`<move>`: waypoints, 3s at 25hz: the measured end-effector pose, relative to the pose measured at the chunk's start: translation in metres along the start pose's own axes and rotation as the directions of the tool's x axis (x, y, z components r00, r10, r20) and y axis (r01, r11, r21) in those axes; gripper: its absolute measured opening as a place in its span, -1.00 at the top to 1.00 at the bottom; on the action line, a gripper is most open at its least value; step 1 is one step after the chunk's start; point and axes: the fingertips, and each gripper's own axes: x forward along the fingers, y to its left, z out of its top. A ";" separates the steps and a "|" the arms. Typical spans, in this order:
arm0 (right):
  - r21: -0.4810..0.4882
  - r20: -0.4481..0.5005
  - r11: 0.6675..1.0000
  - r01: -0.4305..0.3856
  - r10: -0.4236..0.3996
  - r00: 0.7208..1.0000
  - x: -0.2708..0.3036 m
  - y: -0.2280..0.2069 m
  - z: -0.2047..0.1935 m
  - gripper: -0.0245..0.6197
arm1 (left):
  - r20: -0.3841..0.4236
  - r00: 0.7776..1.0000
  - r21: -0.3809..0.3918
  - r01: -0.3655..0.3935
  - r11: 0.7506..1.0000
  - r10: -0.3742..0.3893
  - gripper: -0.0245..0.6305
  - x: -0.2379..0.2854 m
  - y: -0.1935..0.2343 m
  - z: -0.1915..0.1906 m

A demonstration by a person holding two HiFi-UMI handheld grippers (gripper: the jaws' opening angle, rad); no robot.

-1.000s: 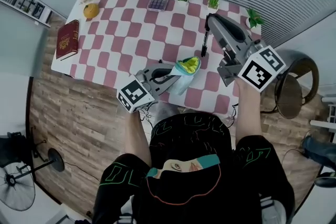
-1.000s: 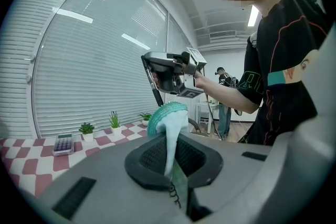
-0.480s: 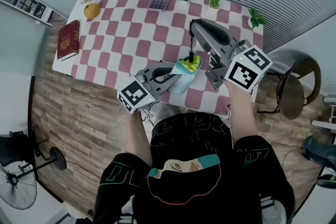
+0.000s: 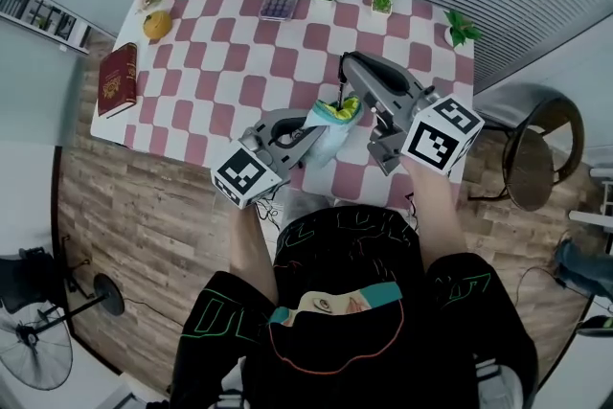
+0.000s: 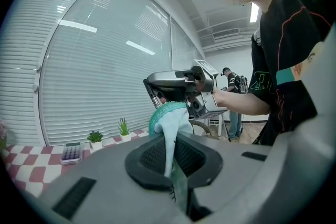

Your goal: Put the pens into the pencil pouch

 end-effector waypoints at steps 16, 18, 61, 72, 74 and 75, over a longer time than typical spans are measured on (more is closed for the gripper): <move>0.114 -0.028 0.993 0.032 -0.028 0.999 -0.022 -0.013 0.005 0.82 | 0.057 0.998 -0.034 -0.035 0.999 0.037 0.84 0.004 0.011 0.007; 0.121 -0.045 0.992 0.039 -0.034 0.998 -0.021 -0.014 0.000 0.82 | 0.067 0.997 -0.042 -0.032 0.999 0.035 0.82 0.004 0.012 0.008; -0.125 -0.500 0.991 -0.055 -0.014 0.866 0.057 -0.004 -0.160 0.91 | 0.150 0.881 -0.206 -0.417 0.885 0.449 0.82 -0.144 0.054 -0.020; -0.140 -0.739 0.984 -0.109 -0.030 0.673 0.082 -0.013 -0.242 0.71 | 0.166 0.870 -0.265 -0.414 0.871 0.464 0.83 -0.169 0.034 -0.039; -0.150 -0.765 0.983 -0.107 -0.047 0.642 0.085 -0.016 -0.252 0.66 | 0.169 0.875 -0.270 -0.401 0.876 0.453 0.83 -0.171 0.031 -0.042; -0.157 -0.777 0.982 -0.104 -0.058 0.627 0.085 -0.018 -0.258 0.64 | 0.173 0.880 -0.271 -0.390 0.880 0.443 0.83 -0.172 0.029 -0.043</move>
